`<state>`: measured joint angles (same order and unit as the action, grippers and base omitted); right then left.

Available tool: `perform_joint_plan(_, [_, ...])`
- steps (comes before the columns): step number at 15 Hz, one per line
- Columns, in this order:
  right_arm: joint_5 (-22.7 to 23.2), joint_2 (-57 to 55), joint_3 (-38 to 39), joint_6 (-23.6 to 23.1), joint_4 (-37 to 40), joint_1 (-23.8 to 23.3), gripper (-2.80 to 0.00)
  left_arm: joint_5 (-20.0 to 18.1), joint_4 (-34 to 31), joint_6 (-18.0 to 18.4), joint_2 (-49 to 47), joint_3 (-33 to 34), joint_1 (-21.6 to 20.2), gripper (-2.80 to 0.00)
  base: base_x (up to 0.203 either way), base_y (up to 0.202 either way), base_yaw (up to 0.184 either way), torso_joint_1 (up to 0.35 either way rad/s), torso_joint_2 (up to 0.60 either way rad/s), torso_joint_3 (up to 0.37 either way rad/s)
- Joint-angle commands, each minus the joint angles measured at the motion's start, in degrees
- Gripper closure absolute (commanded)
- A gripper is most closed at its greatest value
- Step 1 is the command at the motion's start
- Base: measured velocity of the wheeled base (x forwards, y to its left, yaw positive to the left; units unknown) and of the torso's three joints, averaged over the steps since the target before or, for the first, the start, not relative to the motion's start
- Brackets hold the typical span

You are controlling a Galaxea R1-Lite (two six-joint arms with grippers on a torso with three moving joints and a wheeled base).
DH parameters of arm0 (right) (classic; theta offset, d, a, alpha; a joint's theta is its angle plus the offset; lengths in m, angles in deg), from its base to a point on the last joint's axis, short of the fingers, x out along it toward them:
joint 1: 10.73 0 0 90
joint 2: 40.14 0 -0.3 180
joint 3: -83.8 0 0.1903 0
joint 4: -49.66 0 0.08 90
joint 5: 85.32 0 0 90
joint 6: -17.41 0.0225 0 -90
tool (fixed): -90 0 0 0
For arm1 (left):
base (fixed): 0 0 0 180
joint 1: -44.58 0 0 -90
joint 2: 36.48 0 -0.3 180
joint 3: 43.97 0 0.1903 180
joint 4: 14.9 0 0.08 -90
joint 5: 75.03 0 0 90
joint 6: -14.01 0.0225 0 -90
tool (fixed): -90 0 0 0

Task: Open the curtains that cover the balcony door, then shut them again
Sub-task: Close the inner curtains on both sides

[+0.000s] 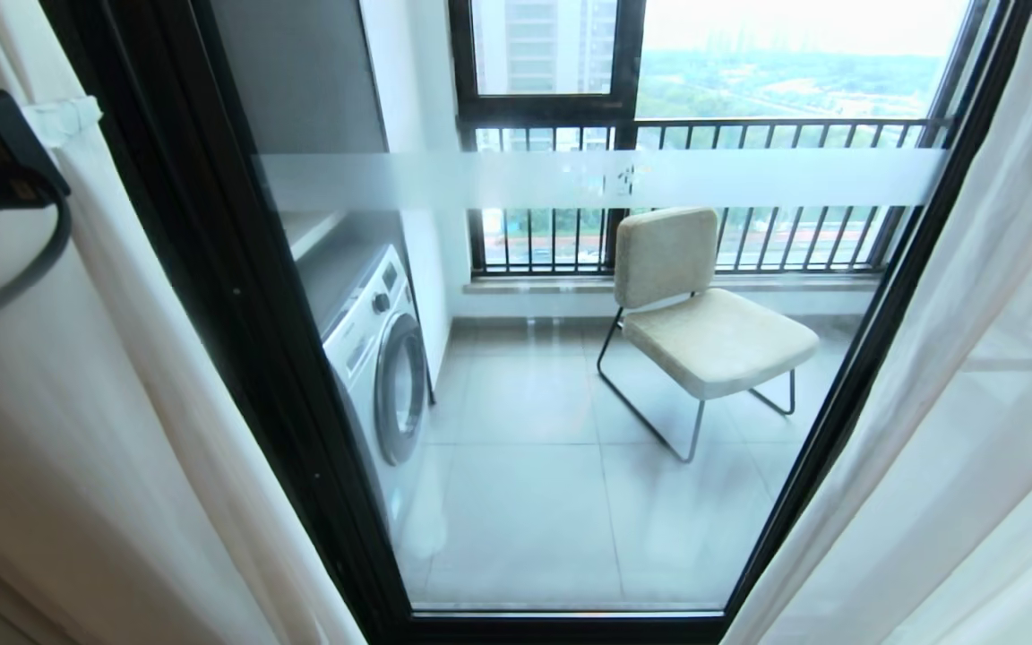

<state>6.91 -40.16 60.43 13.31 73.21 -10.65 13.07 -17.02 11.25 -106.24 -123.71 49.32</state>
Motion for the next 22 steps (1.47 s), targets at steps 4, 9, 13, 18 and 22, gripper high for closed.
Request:
perform_joint_plan(4, [0.0, 0.0, 0.0, 0.0, 0.0, 0.0, 0.0, -0.1, 0.0, 0.0, -0.8, -0.2, 0.0, 0.0, 0.0, -0.19, 0.002, 0.004, 0.0, 0.002])
perform_joint_plan(9, [0.0, 0.0, 0.0, 0.0, 0.0, 0.0, 0.0, -0.1, 0.0, 0.0, -0.8, -0.4, 0.1, 0.0, 0.0, -0.192, 0.003, 0.001, 0.0, 0.003])
perform_joint_plan(13, [0.0, 0.0, 0.0, 0.0, 0.0, 0.0, 0.0, -1.6, 0.1, 0.0, -0.7, -0.5, 0.2, 0.0, 0.0, -0.194, 0.003, 0.004, 0.0, 0.0])
perform_joint_plan(18, [0.0, 0.0, 0.0, 0.0, 0.0, 0.0, 0.0, -2.0, 0.1, 0.0, -0.6, -1.0, 0.4, 0.0, 0.0, -0.192, 0.002, 0.002, 0.0, 0.003])
perform_joint_plan(22, [0.0, 0.0, 0.0, 0.0, 0.0, 0.0, 0.0, -2.1, -0.1, 0.0, -0.9, -2.4, 2.2, 0.0, 0.0, -0.19, 0.002, 0.003, 0.0, 0.002])
